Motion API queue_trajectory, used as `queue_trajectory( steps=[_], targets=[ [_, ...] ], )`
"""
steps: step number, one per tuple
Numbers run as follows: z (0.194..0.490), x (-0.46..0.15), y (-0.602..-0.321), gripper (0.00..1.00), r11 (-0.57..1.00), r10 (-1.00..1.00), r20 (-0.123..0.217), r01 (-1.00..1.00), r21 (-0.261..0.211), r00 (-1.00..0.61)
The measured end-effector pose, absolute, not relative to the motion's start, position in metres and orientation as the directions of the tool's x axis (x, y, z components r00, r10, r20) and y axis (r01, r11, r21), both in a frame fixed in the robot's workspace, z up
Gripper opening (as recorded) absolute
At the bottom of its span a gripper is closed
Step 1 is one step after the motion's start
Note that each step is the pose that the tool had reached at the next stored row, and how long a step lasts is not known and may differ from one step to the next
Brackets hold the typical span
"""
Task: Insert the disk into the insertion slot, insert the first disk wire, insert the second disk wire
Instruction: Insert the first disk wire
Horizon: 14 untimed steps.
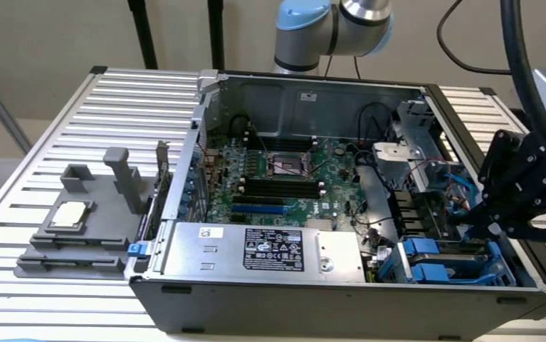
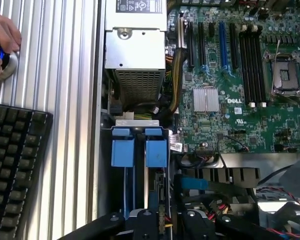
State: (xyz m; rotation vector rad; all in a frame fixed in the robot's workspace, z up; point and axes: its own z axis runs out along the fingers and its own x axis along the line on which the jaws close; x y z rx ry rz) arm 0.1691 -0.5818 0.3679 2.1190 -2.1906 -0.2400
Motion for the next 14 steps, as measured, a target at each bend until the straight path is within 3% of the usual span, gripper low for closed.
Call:
queue_trajectory(
  steps=[14],
  targets=[
    [0.380,0.131,-0.582,0.25,0.028,-0.998,-0.049,-0.987,0.156,-0.036]
  ],
)
